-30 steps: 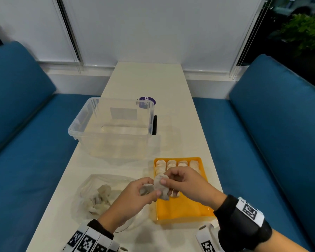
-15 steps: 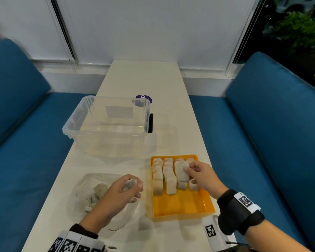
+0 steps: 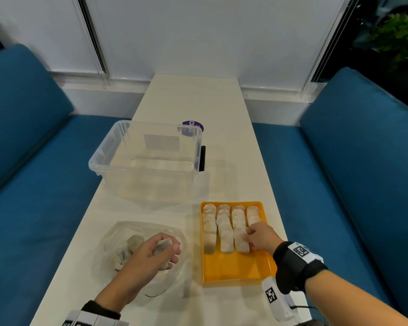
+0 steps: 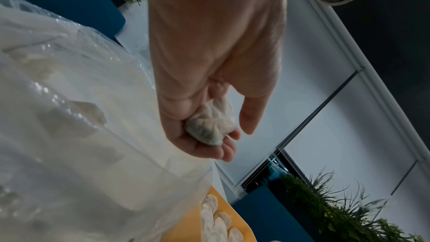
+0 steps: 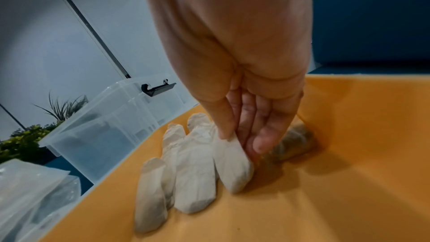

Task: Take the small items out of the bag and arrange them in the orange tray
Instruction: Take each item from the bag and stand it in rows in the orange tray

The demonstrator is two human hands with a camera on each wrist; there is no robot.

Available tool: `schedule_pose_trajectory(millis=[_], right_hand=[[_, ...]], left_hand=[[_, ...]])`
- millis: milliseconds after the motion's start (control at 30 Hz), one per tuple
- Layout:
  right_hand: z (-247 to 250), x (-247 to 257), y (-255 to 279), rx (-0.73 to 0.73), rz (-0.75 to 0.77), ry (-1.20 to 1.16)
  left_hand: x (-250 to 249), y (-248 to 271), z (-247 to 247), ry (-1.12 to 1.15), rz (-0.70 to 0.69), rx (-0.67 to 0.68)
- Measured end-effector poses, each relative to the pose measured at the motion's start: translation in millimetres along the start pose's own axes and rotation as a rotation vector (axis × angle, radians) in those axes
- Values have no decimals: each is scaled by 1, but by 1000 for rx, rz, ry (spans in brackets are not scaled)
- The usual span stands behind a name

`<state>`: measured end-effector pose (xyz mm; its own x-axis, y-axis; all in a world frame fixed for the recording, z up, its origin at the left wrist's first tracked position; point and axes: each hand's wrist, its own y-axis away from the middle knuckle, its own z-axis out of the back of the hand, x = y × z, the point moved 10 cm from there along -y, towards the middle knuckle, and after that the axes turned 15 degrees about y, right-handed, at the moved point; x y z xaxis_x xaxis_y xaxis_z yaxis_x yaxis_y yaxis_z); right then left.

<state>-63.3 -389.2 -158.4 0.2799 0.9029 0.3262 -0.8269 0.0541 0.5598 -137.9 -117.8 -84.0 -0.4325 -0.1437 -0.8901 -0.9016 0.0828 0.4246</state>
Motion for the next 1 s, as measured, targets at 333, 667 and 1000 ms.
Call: schedule_pose_trajectory(millis=[333, 667, 1000], right_hand=[[22, 4, 12, -124, -32, 42], [27, 130, 97, -20, 604, -151], [28, 143, 108, -88, 668, -409]], left_hand=[[5, -4, -8, 164, 82, 73], [-6, -4, -38, 74, 49, 217], [-11, -4, -48, -133, -49, 231]])
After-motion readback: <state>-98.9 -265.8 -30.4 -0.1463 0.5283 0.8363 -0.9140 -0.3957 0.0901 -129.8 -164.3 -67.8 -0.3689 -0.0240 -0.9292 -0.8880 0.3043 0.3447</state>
